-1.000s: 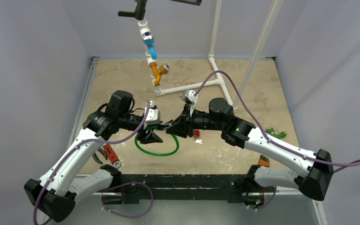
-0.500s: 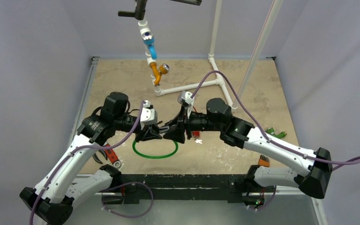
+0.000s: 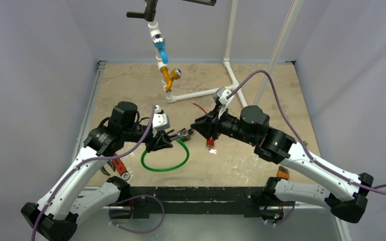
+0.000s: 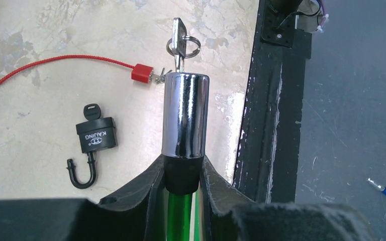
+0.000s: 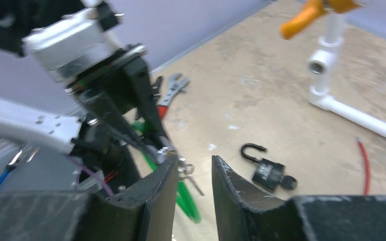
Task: Unlock with the key
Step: Unlock the lock.
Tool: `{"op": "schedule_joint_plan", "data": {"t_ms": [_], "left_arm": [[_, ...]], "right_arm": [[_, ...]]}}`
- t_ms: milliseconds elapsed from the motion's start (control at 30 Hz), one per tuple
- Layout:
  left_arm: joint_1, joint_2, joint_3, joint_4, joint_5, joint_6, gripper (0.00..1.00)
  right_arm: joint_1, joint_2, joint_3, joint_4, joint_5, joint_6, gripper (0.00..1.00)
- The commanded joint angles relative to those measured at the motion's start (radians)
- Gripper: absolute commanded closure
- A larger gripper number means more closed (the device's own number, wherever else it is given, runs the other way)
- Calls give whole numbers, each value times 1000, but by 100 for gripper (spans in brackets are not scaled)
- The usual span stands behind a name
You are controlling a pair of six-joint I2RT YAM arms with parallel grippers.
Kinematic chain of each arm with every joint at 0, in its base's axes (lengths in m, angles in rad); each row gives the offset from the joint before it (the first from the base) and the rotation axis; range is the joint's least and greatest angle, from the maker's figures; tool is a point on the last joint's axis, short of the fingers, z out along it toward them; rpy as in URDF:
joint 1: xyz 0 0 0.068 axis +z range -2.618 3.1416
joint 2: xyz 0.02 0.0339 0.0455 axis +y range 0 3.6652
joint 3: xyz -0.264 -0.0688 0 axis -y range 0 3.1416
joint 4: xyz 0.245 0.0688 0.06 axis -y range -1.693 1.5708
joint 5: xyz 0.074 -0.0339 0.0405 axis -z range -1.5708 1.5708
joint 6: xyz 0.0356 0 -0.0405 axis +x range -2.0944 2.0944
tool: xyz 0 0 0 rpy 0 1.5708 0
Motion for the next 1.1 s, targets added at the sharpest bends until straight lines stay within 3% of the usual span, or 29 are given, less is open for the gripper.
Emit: {"op": "schedule_joint_plan", "data": {"t_ms": [0, 100, 133, 667, 1067], "left_arm": [[-3, -24, 10, 96, 11, -73, 100], [-8, -23, 13, 129, -19, -120, 100], [-11, -22, 13, 139, -32, -138, 100], [-24, -17, -27, 158, -47, -148, 100], [-23, -10, -11, 181, -68, -174, 100]], "right_arm": [[2, -10, 7, -42, 314, -12, 81], [3, 42, 25, -46, 402, -29, 99], [4, 58, 30, -45, 417, -26, 100], [237, 179, 84, 43, 739, -269, 100], [417, 295, 104, 100, 887, -333, 100]]}}
